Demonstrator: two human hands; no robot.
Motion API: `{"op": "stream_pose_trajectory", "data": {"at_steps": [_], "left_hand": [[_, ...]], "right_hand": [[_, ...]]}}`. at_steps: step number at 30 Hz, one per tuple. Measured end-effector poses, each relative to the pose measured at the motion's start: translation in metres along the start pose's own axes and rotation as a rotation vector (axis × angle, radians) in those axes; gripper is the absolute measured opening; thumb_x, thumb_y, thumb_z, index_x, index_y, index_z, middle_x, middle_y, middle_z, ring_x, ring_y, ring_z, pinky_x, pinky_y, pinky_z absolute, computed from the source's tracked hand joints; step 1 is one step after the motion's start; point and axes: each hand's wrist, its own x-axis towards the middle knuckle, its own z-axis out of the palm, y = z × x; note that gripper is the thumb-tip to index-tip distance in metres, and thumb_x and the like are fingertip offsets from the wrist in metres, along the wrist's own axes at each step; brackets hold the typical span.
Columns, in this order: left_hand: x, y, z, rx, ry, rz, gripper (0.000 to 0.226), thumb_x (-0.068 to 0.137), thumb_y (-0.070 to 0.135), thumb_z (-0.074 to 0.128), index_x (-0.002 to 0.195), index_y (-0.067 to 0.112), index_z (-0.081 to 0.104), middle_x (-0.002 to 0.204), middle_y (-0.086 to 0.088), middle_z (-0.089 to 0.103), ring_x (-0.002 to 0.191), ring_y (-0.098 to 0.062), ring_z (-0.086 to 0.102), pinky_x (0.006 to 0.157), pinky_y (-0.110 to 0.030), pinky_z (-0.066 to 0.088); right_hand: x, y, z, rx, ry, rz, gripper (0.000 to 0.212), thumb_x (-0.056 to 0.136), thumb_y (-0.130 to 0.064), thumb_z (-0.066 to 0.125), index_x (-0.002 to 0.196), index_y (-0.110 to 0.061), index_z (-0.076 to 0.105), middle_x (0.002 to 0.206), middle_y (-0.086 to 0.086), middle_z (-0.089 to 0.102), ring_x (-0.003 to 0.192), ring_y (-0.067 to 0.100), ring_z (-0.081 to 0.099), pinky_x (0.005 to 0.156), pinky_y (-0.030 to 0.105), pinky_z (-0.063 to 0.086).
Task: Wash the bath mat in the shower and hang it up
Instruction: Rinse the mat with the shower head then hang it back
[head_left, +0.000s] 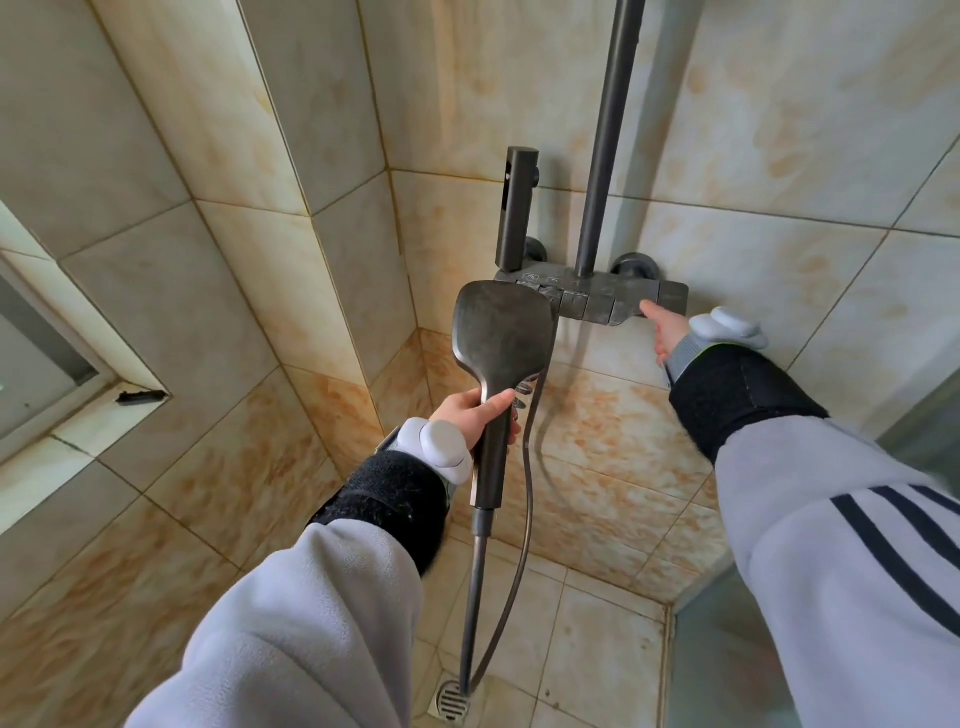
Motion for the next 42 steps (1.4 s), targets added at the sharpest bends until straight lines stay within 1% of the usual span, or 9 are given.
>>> {"op": "stream_pose_trajectory", "data": {"at_steps": [3, 9, 14, 22, 28, 31, 35, 37, 42], "left_hand": [[-0.002, 0.004, -0.003, 0.078, 0.007, -0.007, 0.015, 0.093, 0.025, 0.058, 0.084, 0.013, 0.059, 0.076, -0.001, 0.062, 0.066, -0.014, 0.060, 0.064, -0.023, 0.055], [-0.021, 0.027, 0.005, 0.255, -0.036, 0.084, 0.031, 0.090, 0.033, 0.060, 0.108, 0.009, 0.062, 0.105, -0.013, 0.069, 0.097, -0.029, 0.067, 0.096, -0.041, 0.051], [-0.045, 0.051, 0.019, 0.470, -0.076, 0.190, 0.036, 0.090, 0.043, 0.056, 0.103, 0.010, 0.060, 0.107, -0.015, 0.067, 0.099, -0.030, 0.064, 0.097, -0.042, 0.050], [-0.068, 0.071, 0.046, 0.550, -0.154, 0.259, 0.046, 0.091, 0.043, 0.054, 0.113, 0.003, 0.059, 0.105, -0.014, 0.066, 0.105, -0.034, 0.064, 0.096, -0.045, 0.050], [-0.064, 0.092, 0.065, 0.444, -0.149, 0.249, 0.043, 0.094, 0.038, 0.052, 0.119, 0.003, 0.055, 0.099, -0.007, 0.058, 0.091, -0.022, 0.057, 0.069, -0.024, 0.050], [-0.053, 0.102, 0.073, 0.433, -0.134, 0.244, 0.038, 0.093, 0.041, 0.052, 0.114, 0.009, 0.054, 0.100, -0.008, 0.062, 0.094, -0.024, 0.062, 0.075, -0.030, 0.053], [-0.035, 0.104, 0.078, 0.350, -0.159, 0.184, 0.026, 0.093, 0.034, 0.054, 0.095, 0.009, 0.052, 0.084, -0.004, 0.064, 0.069, -0.016, 0.068, 0.076, -0.034, 0.057], [-0.024, 0.103, 0.080, 0.340, -0.153, 0.170, 0.026, 0.093, 0.032, 0.054, 0.098, 0.007, 0.052, 0.084, -0.005, 0.064, 0.077, -0.023, 0.067, 0.087, -0.042, 0.055], [-0.001, 0.105, 0.077, 0.365, -0.106, 0.128, 0.026, 0.093, 0.035, 0.054, 0.089, 0.010, 0.052, 0.098, -0.014, 0.069, 0.090, -0.030, 0.068, 0.078, -0.035, 0.054]], "right_hand": [[-0.022, 0.005, 0.007, -0.162, -0.081, 0.040, 0.044, 0.095, -0.049, 0.045, 0.068, -0.014, 0.042, 0.063, 0.000, 0.035, 0.027, 0.004, 0.039, 0.027, 0.011, 0.025], [-0.107, 0.018, 0.040, -0.329, -0.358, -0.093, 0.020, 0.093, -0.033, 0.057, 0.095, -0.014, 0.063, 0.088, 0.000, 0.062, 0.079, 0.015, 0.061, 0.073, 0.025, 0.051], [-0.146, -0.003, 0.039, 0.040, -0.308, -0.181, 0.026, 0.090, 0.006, 0.045, 0.073, -0.009, 0.056, 0.076, 0.008, 0.057, 0.073, 0.015, 0.059, 0.070, 0.027, 0.050], [-0.173, -0.010, 0.006, 0.101, -0.273, -0.170, 0.011, 0.085, -0.027, 0.070, 0.090, -0.020, 0.064, 0.076, -0.006, 0.063, 0.079, 0.010, 0.060, 0.079, 0.024, 0.048], [-0.162, -0.034, -0.010, 0.096, -0.229, -0.202, 0.013, 0.081, -0.029, 0.074, 0.083, -0.021, 0.062, 0.076, -0.006, 0.064, 0.075, 0.007, 0.059, 0.068, 0.018, 0.049], [-0.147, -0.047, -0.024, 0.073, -0.219, -0.196, 0.026, 0.081, -0.041, 0.071, 0.088, -0.018, 0.061, 0.083, -0.002, 0.064, 0.076, 0.010, 0.062, 0.066, 0.019, 0.052], [-0.112, -0.043, -0.045, 0.046, -0.082, -0.107, 0.043, 0.087, -0.057, 0.055, 0.075, -0.015, 0.052, 0.080, 0.000, 0.056, 0.061, 0.009, 0.056, 0.051, 0.013, 0.046], [-0.087, -0.036, -0.051, 0.037, -0.012, -0.080, 0.042, 0.090, -0.053, 0.052, 0.076, -0.014, 0.050, 0.083, 0.002, 0.052, 0.056, 0.009, 0.055, 0.041, 0.013, 0.042], [-0.035, -0.022, -0.047, -0.041, -0.032, 0.045, 0.043, 0.093, -0.044, 0.054, 0.070, -0.013, 0.037, 0.067, 0.002, 0.036, 0.052, 0.014, 0.041, 0.025, 0.003, 0.025]]}}
